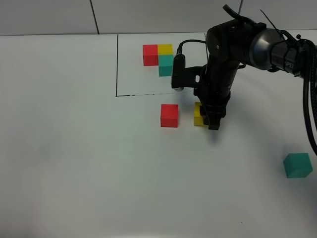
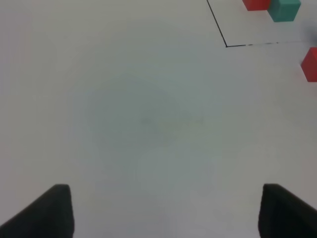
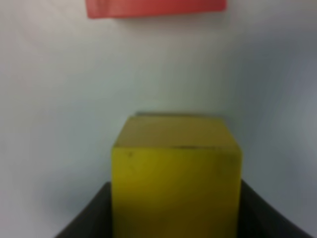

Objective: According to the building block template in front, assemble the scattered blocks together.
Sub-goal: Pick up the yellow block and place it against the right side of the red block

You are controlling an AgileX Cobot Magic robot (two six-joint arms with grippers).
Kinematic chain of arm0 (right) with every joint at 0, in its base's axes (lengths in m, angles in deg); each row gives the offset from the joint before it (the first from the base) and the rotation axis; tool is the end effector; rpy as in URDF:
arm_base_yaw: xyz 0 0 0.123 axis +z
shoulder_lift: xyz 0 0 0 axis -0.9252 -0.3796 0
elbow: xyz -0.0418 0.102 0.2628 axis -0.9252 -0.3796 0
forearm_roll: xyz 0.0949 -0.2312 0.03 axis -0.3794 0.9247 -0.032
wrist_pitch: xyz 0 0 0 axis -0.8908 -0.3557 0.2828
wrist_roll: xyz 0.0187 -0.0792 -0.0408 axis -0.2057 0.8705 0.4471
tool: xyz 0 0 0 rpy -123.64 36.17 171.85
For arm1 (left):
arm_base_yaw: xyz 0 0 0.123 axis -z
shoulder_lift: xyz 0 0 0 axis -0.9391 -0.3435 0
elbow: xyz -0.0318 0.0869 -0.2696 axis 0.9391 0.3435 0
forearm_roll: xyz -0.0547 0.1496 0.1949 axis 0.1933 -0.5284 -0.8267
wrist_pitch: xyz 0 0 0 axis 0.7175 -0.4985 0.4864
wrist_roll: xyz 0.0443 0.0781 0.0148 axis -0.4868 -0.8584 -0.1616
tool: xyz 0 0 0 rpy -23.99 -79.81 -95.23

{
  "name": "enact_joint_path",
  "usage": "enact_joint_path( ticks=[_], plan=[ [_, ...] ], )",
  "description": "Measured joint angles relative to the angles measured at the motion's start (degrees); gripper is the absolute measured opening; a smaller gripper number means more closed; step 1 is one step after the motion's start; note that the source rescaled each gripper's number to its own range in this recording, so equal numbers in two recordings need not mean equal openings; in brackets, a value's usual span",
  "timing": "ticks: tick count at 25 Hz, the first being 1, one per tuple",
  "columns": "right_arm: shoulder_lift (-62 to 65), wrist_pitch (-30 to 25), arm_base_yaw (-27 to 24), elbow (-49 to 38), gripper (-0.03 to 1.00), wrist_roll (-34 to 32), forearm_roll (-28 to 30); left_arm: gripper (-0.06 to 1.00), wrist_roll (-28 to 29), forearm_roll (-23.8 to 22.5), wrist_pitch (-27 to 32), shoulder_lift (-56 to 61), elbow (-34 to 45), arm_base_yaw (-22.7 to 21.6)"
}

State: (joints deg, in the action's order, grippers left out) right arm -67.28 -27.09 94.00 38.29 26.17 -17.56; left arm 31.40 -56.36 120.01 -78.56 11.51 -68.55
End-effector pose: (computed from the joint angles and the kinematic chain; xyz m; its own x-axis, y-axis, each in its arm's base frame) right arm 0.3959 0.1975 0.1408 -0.1327 -0.9885 -0.0727 -0.9873 0.1383 -0.0782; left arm -0.0055 -0.0046 0.2803 -0.4272 0.0198 -0.9040 0.0749 0.9971 -0.0136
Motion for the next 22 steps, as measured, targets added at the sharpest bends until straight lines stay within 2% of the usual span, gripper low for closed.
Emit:
enact_joint_path(
  ticks=[10, 22],
  plan=[
    [-0.9, 3.61, 1.92, 0.2, 0.01, 0.6, 0.74, 0.96, 0.0, 0.0, 0.0, 0.0, 0.0, 0.0],
    [-1.93, 3.75, 1.92, 0.33, 0.01, 1.97, -2.12, 0.96, 0.0, 0.0, 0.0, 0.0, 0.0, 0.0]
  ],
)
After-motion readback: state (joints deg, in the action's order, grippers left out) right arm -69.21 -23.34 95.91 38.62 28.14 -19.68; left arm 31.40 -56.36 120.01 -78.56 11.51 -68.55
